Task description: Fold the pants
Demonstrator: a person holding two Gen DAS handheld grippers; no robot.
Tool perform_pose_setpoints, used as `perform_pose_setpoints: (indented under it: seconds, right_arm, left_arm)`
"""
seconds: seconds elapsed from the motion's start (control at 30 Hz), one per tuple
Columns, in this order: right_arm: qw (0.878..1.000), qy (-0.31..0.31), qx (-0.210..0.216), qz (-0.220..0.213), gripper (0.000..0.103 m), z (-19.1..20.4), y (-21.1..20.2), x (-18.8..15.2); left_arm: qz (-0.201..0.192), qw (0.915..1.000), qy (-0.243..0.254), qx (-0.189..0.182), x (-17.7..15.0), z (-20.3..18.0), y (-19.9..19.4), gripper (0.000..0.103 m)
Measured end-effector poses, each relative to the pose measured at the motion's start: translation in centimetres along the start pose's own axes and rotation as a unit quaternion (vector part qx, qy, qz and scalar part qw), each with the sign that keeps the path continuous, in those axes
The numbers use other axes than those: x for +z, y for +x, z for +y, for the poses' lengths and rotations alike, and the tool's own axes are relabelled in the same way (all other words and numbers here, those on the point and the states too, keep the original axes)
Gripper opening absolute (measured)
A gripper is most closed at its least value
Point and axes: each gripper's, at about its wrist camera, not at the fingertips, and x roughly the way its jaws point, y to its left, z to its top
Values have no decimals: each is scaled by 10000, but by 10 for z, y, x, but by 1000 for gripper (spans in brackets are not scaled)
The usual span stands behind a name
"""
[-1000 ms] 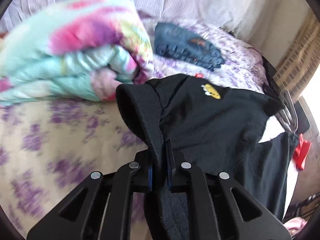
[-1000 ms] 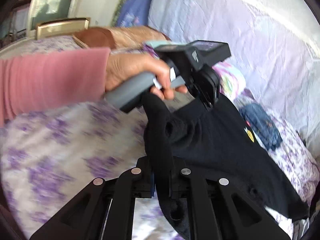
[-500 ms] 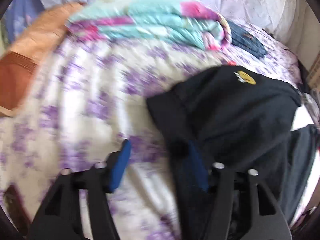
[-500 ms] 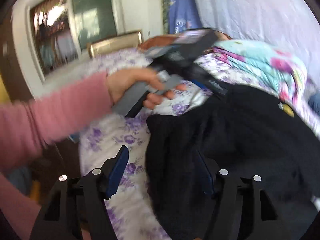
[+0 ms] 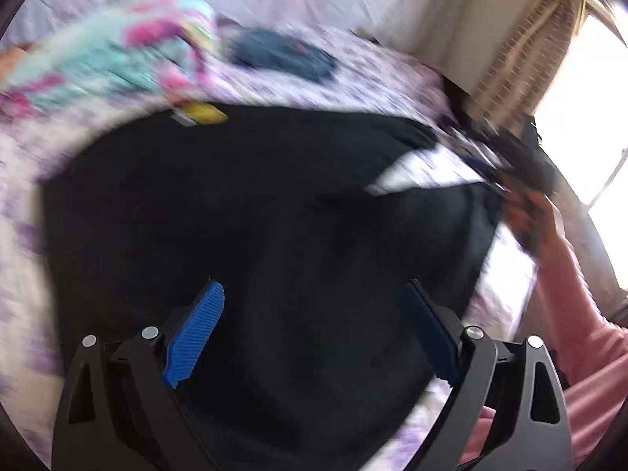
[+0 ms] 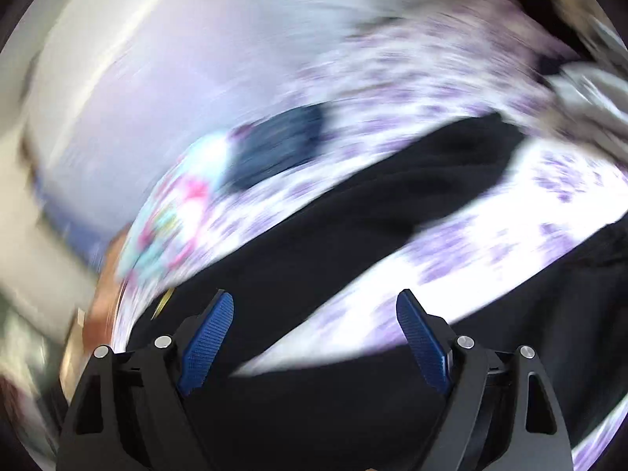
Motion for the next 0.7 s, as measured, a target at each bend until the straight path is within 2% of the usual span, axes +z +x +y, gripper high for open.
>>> perform_pose_setpoints:
  seconds: [0.03,0.17,0.23,0.27,0.33,0.37,0.4,0.5,0.53,0.57,0.6,0.63,0.67,0.7]
  right_arm:
    - [9994,336,-76,-30,86,-29,7,16]
    - [9906,1366,-74,30,86,-106,47,56]
    - [9859,1669,-20,110,85,-128,65,64]
    - [9855,1689,-26,155,80,-129,76,71]
    - [9901,1339,-406,101,25,-123,88,83]
    - [9915,1107,-651,197,5,-118,92,88]
    - [9923,995,-703,218,5,-115,90,93]
    - [9958,578,-665,-251,5,-109,57,106]
    - [9952,358,-828,-372,5,-108,50,106]
    - [9934,203,-1085,-305,8,-113,51,104]
    - [9915,148,-1288,-105,25,-122,61,105]
    - [9861,135,-1608,401,39,-135,76,99]
    - [9860,173,-1564,548,41,-142,80,96]
    - [9883,132,-1465,411,52,-144,72,95]
  left_arm:
    - [136,9995,11,-268,-5,-14,15,89]
    - [530,9964,62,-653,-14,-42,59,89]
    - [667,9953,206,-668,-19,-54,72,90]
    - [698,9951,397,-569,-22,-63,76,90]
    - [811,9932,622,-559,-28,-71,81,91]
    - [885,9919,714,-560,-31,-73,83,91]
    - [951,9906,815,-558,-34,-77,86,91]
    - [1063,9860,1113,-644,-45,-85,84,91]
    - [1070,9847,1163,-738,-48,-86,84,91]
    - [1064,9843,1182,-763,-51,-86,84,92]
    - [1058,9844,1183,-764,-51,-85,85,92]
    - [1087,9841,1172,-779,-50,-84,85,92]
    - [1146,9832,1178,-793,-49,-84,85,92]
    - [1229,9818,1196,-820,-46,-83,83,92]
